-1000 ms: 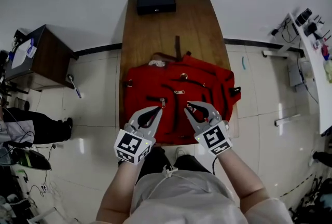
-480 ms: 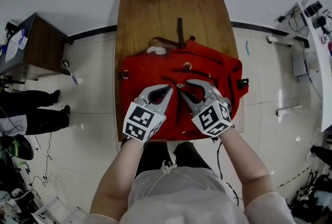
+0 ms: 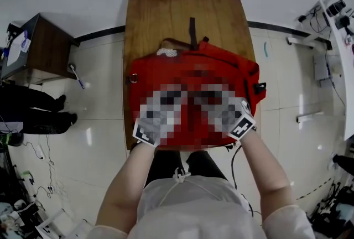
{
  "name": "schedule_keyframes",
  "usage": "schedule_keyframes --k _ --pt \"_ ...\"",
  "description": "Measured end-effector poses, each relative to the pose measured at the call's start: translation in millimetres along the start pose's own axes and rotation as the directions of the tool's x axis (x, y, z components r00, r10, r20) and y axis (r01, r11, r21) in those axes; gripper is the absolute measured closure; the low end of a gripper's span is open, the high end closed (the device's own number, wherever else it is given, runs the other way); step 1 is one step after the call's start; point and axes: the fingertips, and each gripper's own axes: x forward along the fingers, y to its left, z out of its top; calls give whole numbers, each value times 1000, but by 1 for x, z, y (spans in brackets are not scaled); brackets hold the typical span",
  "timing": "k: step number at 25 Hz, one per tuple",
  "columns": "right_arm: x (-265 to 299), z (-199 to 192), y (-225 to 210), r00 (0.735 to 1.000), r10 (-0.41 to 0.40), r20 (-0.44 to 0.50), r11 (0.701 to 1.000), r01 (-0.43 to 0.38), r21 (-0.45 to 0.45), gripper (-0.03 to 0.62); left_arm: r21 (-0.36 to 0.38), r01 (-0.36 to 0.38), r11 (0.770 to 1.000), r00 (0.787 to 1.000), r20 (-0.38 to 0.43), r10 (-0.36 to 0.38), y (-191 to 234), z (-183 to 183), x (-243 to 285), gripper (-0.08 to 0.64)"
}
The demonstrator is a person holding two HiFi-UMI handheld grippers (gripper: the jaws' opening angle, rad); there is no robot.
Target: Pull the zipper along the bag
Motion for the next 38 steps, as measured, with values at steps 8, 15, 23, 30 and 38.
schedule_keyframes --k 8,15,23,30,38 --pt "-9 -9 12 998 -30 -55 999 28 -44 584 -36 25 999 999 -22 -26 0 -1 4 552" --pt "-10 -25 34 998 -24 -66 1000 24 9 583 -55 5 999 1000 -24 -6 2 -3 5 552" --pt "-8 -56 83 995 43 -92 994 -33 106 584 -67 12 998 1000 -25 -14 3 -4 7 552" --pt "-7 -67 121 992 88 -87 982 -71 173 584 -38 -15 999 1000 -14 15 3 -4 7 552" --pt "-1 -75 173 982 170 -86 937 -134 323 583 -3 -48 999 999 0 48 3 -5 6 552"
